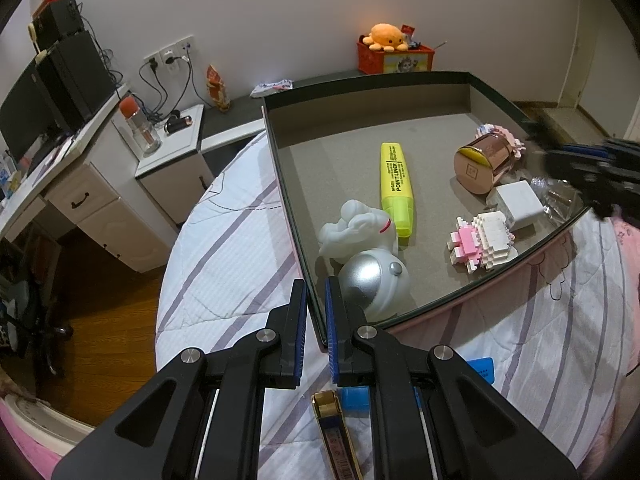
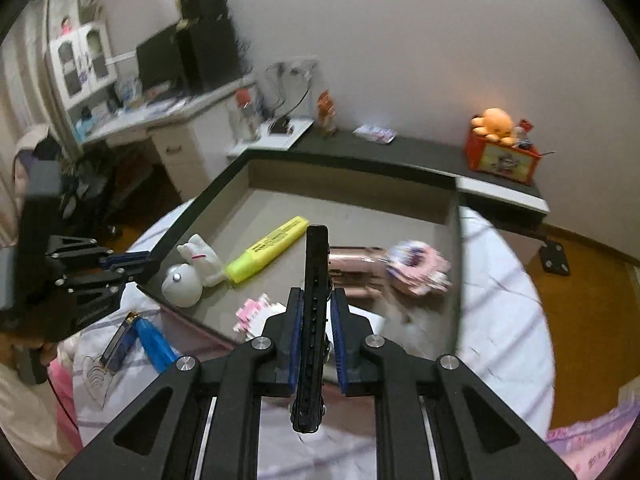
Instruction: Organize rigid objects
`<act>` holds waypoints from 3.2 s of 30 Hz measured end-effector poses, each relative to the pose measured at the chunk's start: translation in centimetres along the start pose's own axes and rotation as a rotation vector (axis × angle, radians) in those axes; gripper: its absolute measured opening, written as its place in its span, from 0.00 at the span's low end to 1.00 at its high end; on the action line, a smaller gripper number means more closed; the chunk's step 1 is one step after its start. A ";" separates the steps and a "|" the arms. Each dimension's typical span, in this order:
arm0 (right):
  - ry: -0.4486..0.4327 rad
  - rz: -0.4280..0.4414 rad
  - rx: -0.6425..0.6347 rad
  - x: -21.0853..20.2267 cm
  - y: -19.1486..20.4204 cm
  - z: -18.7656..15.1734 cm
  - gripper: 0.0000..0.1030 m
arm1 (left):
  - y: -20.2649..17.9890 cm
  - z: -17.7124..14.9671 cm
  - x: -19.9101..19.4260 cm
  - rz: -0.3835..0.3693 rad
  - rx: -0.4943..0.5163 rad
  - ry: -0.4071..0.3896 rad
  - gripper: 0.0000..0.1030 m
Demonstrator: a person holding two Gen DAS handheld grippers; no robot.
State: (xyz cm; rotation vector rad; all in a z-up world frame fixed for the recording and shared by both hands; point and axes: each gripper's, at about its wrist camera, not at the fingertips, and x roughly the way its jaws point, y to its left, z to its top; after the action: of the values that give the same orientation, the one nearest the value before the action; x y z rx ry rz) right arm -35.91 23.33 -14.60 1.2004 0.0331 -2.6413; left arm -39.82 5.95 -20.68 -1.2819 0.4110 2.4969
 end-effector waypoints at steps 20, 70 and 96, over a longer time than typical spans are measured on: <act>0.013 0.034 0.016 1.0 0.0 1.9 0.45 | -0.1 0.0 0.2 0.008 -0.012 -0.010 0.07; 0.125 -0.223 0.152 0.2 -7.6 -4.9 0.09 | 2.0 -7.5 -4.6 0.171 -0.218 -0.046 0.94; 0.137 -0.198 0.155 0.3 -7.8 -4.7 0.10 | -1.5 -9.4 -0.7 0.105 -0.141 0.043 0.83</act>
State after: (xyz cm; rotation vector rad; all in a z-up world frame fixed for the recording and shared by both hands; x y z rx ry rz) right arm -34.37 31.38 -18.51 1.4995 -0.0312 -2.7681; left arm -31.95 3.61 -25.54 -1.4032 0.3252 2.6309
